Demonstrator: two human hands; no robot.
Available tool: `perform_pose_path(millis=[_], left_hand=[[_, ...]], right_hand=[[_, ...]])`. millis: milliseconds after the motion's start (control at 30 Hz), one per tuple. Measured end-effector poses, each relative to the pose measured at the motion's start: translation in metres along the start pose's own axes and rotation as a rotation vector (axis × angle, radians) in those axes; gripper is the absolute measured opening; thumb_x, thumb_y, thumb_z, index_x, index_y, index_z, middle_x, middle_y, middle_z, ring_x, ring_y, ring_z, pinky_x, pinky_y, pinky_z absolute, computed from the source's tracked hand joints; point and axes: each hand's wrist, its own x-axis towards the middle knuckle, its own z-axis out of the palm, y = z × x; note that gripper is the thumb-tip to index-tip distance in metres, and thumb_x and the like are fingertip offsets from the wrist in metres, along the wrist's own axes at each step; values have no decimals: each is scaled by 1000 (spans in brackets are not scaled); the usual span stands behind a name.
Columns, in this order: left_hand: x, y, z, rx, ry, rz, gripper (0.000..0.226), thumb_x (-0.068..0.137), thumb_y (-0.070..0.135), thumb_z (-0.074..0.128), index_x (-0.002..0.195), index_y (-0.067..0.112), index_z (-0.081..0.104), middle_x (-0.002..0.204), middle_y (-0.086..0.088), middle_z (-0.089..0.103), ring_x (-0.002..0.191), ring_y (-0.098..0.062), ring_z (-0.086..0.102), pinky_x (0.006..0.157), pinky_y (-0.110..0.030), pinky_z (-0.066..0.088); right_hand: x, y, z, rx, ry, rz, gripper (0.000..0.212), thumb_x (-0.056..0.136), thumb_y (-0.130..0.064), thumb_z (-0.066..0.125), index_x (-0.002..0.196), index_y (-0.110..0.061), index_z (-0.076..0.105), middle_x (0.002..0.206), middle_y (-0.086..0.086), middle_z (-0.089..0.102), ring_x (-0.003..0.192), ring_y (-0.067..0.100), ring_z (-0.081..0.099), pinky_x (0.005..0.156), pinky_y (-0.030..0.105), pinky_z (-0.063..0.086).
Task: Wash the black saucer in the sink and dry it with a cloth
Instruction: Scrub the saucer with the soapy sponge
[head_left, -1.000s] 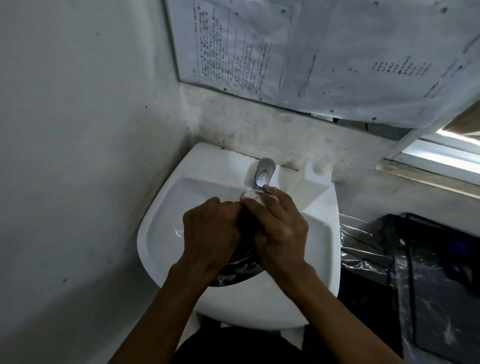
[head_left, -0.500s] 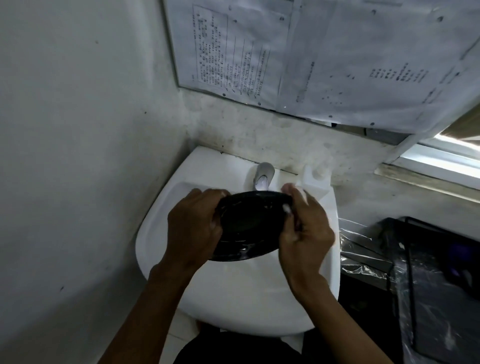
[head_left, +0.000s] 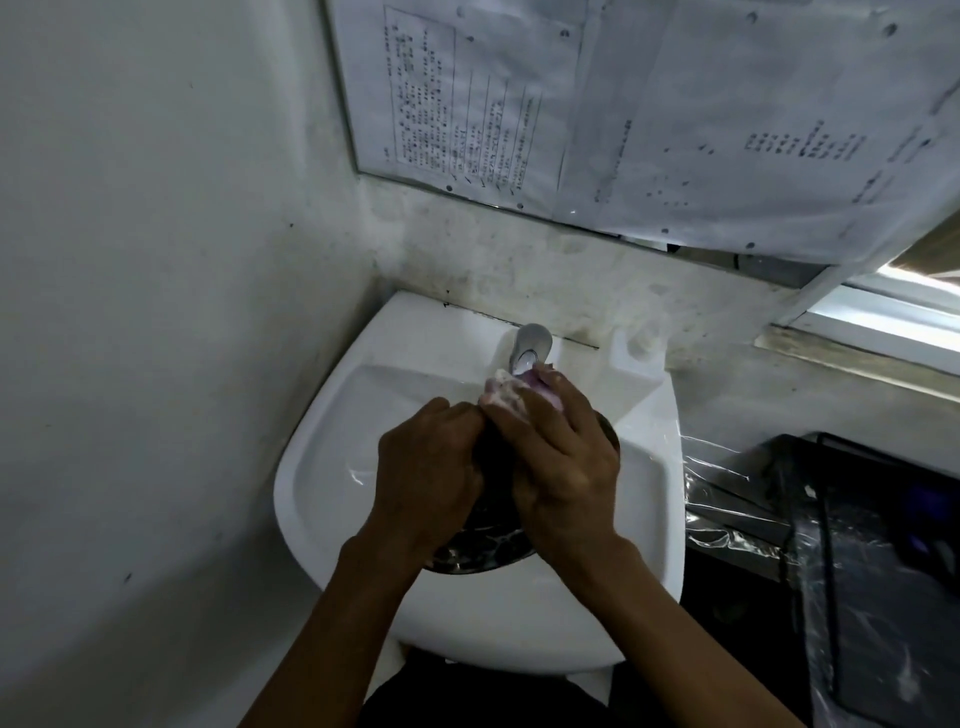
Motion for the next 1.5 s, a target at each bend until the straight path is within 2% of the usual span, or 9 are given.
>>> perform_pose_path(millis=[100, 233, 333, 533, 800, 1000, 1133, 1367, 1500], left_hand=[[-7, -8, 1, -17, -9, -29, 36, 81, 25, 42, 88, 6, 72, 72, -5, 71, 60, -20, 62, 50, -24, 46], [-24, -30, 0, -92, -16, -202, 29, 85, 22, 54, 104, 15, 74, 87, 1, 74, 78, -18, 68, 64, -37, 57], [-34, -43, -6, -276, 20, -384, 24, 90, 35, 61, 103, 20, 74, 88, 9, 74, 83, -9, 69, 75, -29, 56], [-52, -66, -13, -623, 59, -743, 11, 87, 15, 68, 80, 19, 74, 73, 2, 75, 68, -6, 68, 62, -18, 53], [-88, -115, 9, -625, 454, -1152, 13, 92, 11, 63, 104, 12, 70, 94, -6, 69, 84, -22, 64, 81, -29, 49], [-91, -134, 63, -477, 235, -1309, 22, 90, 10, 56, 95, -7, 68, 96, -22, 69, 92, -39, 65, 85, -50, 53], [-80, -130, 104, -456, 78, -1345, 21, 90, 9, 53, 74, 1, 64, 90, -22, 69, 79, -34, 65, 76, -40, 55], [-81, -127, 152, -376, -104, -1455, 24, 89, 10, 57, 103, -5, 69, 103, -25, 69, 93, -39, 65, 82, -41, 55], [-80, -127, 155, -333, -169, -1455, 29, 90, 14, 59, 110, -5, 67, 109, -26, 67, 98, -40, 64, 85, -44, 55]], right_hand=[[0, 19, -5, 119, -84, -68, 30, 91, 8, 57, 115, -2, 71, 121, 12, 68, 119, 31, 60, 102, 45, 47], [-19, 44, -5, 242, -172, 183, 41, 88, 11, 55, 122, -6, 67, 125, 6, 67, 122, 20, 59, 101, 42, 49], [-27, 52, -7, 372, -187, 373, 35, 89, -1, 59, 121, -12, 69, 121, 1, 69, 117, 13, 63, 95, 41, 53], [-27, 42, -15, 512, -219, 446, 27, 88, -9, 70, 116, -14, 72, 115, -6, 72, 112, 13, 65, 96, 36, 51], [-34, 57, -31, 347, -61, 662, 23, 86, -14, 70, 103, -30, 70, 93, -34, 69, 85, -8, 65, 73, 6, 44], [-44, 59, -35, 331, -161, 678, 18, 83, -9, 75, 97, -20, 76, 88, -21, 73, 77, -8, 64, 67, 4, 42], [-54, 60, -33, 340, -258, 733, 17, 83, -10, 75, 96, -21, 78, 91, -19, 75, 81, -2, 67, 70, 7, 45], [-66, 66, -43, 272, -332, 775, 14, 82, -19, 77, 92, -29, 77, 86, -23, 74, 73, 9, 69, 66, 18, 52], [-71, 68, -49, 248, -345, 799, 28, 81, -15, 77, 88, -41, 71, 82, -28, 71, 69, 6, 66, 63, 10, 46]])
